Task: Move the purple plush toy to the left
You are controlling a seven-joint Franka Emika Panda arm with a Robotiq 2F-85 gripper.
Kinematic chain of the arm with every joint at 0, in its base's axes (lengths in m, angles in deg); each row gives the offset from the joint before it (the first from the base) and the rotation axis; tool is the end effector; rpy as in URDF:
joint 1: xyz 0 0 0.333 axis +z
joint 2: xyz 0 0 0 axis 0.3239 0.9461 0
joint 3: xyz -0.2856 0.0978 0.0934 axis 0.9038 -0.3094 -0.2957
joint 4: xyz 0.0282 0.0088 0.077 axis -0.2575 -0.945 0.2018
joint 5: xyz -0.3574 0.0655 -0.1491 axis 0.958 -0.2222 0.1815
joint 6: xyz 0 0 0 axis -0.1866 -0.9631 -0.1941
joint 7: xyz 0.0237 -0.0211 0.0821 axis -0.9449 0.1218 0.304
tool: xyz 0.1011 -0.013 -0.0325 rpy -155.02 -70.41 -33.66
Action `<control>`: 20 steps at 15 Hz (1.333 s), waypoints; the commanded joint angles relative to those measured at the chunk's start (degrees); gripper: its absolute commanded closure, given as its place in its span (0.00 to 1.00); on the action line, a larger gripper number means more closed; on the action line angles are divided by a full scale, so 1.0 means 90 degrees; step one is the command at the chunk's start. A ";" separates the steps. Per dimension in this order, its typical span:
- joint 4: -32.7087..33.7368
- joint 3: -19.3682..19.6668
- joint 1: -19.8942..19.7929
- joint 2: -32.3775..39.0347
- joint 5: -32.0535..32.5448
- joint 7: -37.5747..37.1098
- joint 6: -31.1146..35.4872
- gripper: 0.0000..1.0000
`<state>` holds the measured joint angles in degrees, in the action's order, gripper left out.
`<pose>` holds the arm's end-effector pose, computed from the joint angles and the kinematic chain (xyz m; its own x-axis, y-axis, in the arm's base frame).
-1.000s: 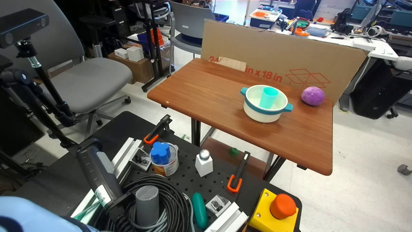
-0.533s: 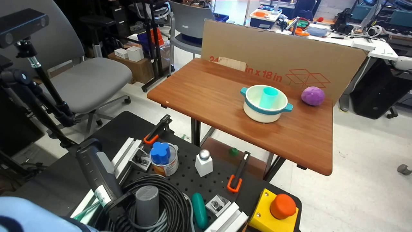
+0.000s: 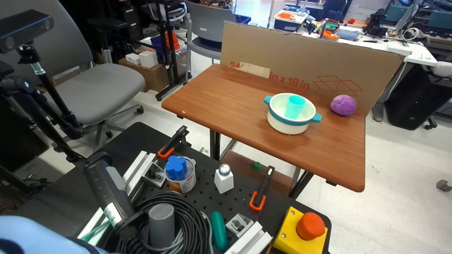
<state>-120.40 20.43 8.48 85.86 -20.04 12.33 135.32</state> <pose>0.6019 -0.1996 0.4979 0.9994 -0.0351 0.0018 -0.0351 -0.9953 0.0897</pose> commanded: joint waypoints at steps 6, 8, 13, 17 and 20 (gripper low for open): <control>0.2167 -0.0158 -0.0424 0.2414 -0.0657 -0.0139 -0.0438 0.00; 0.2720 -0.0226 -0.0507 0.2999 -0.0771 -0.0273 -0.0755 0.00; 0.3904 -0.0291 -0.0557 0.4116 -0.0736 -0.0722 -0.1100 0.00; 0.4668 -0.0259 -0.0518 0.4819 -0.0631 -0.1039 -0.1273 0.00; 0.5141 -0.0240 -0.0492 0.5272 -0.0569 -0.1237 -0.1413 0.00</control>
<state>-81.85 18.74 4.48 128.07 -25.76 3.20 125.90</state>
